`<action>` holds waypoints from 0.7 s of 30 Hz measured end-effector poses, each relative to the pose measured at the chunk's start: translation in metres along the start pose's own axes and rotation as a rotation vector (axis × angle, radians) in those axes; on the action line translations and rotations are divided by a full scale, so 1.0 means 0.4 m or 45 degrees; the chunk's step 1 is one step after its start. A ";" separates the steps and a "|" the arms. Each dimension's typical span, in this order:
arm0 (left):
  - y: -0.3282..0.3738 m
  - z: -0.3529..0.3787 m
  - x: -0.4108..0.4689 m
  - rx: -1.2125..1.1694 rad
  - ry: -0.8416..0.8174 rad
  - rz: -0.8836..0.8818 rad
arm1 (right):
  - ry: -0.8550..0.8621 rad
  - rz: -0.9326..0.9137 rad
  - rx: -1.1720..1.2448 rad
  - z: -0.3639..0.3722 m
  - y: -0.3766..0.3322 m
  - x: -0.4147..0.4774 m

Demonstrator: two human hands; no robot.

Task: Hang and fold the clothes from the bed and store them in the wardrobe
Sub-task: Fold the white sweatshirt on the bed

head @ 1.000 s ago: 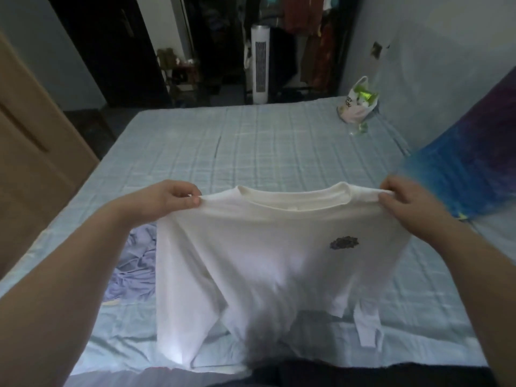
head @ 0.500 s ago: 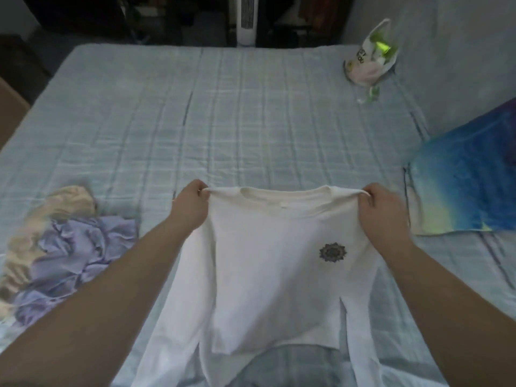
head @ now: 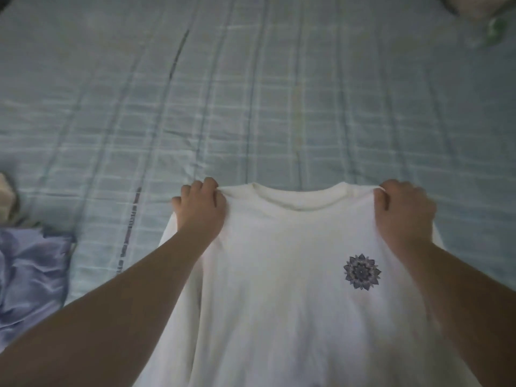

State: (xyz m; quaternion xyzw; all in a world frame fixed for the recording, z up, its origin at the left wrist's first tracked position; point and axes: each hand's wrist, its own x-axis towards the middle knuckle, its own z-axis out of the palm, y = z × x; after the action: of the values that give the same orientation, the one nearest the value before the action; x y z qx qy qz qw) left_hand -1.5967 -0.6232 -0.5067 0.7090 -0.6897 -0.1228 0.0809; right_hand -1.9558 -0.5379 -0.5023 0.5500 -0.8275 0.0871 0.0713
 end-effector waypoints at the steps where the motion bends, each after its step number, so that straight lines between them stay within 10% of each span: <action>1: -0.004 0.032 0.027 0.013 -0.002 0.002 | -0.004 -0.005 -0.008 0.042 -0.003 0.019; 21: -0.003 0.161 0.109 0.234 0.085 0.026 | -0.075 0.027 0.058 0.197 -0.035 0.071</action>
State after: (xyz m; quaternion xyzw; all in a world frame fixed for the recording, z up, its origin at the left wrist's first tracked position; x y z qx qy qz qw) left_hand -1.6130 -0.6633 -0.5715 0.7099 -0.7023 -0.0345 0.0396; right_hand -1.9554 -0.5864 -0.5722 0.5450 -0.8329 0.0907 0.0334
